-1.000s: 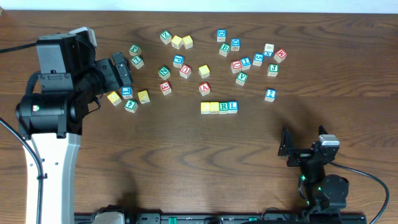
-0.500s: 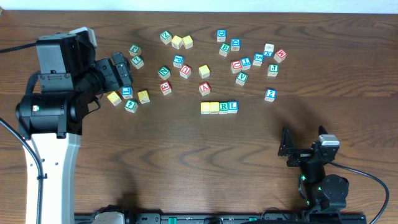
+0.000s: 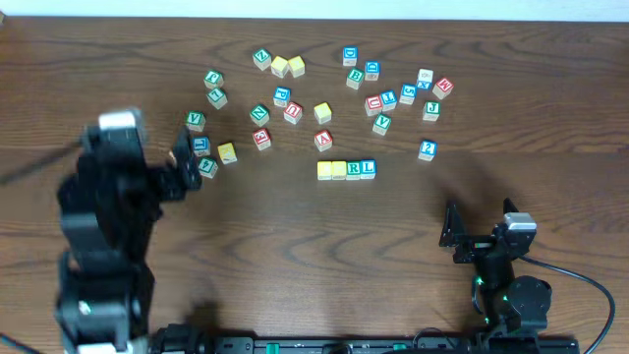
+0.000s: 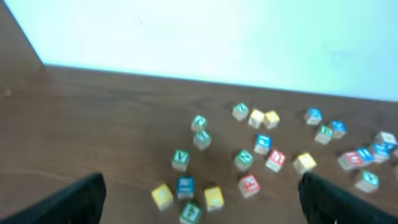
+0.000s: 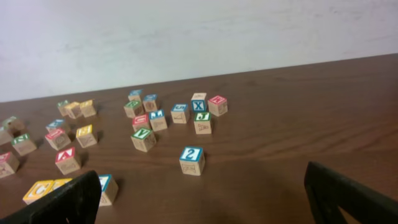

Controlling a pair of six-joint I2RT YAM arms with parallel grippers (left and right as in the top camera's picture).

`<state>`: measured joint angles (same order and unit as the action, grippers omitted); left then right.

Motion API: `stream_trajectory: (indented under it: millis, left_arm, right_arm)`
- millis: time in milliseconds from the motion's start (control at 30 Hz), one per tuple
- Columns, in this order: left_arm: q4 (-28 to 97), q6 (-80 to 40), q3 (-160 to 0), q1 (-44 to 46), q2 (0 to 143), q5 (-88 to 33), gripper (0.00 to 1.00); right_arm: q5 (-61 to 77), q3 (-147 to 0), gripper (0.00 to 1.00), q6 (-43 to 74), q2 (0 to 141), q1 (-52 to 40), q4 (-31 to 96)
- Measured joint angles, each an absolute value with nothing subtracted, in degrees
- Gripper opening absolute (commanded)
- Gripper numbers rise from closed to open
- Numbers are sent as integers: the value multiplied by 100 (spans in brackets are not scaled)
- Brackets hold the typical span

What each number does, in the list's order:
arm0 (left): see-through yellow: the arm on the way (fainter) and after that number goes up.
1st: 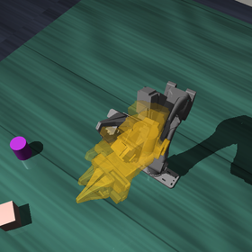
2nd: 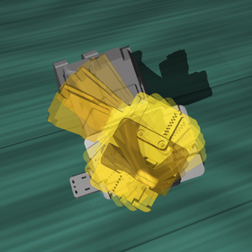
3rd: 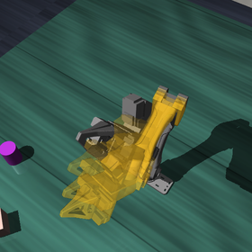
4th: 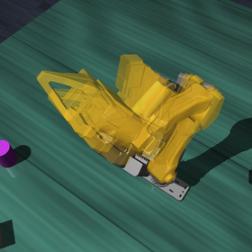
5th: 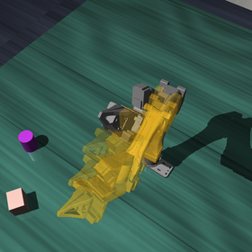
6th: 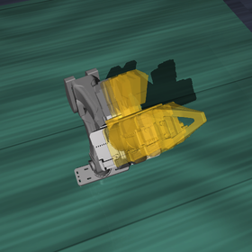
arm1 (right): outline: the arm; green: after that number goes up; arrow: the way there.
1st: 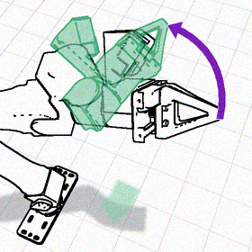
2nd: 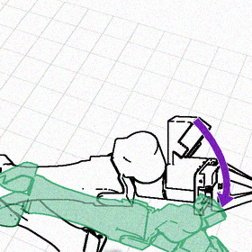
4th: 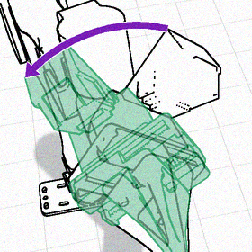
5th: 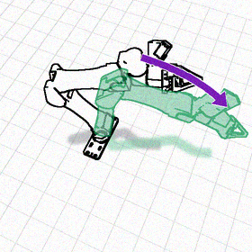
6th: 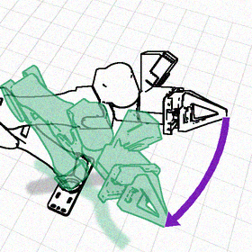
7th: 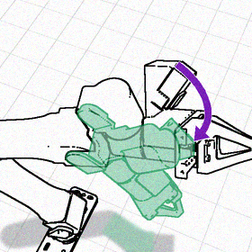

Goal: Spell out CORL

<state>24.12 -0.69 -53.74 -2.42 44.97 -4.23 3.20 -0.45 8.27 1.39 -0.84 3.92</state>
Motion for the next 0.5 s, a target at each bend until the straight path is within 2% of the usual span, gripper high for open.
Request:
stream_trajectory:
  millis: [67,200,500]
  left_arm:
    - [1601,64,-4239,-357,3732,-412,98]
    - [947,187,-2652,-486,2609,-412,98]
    - [698,504,-668,-554,681,-410,98]
  right_arm:
    - [322,-45,99,827,137,-84,390]
    - [322,-45,99,827,143,-84,384]
    - [322,-40,99,827,143,-84,388]
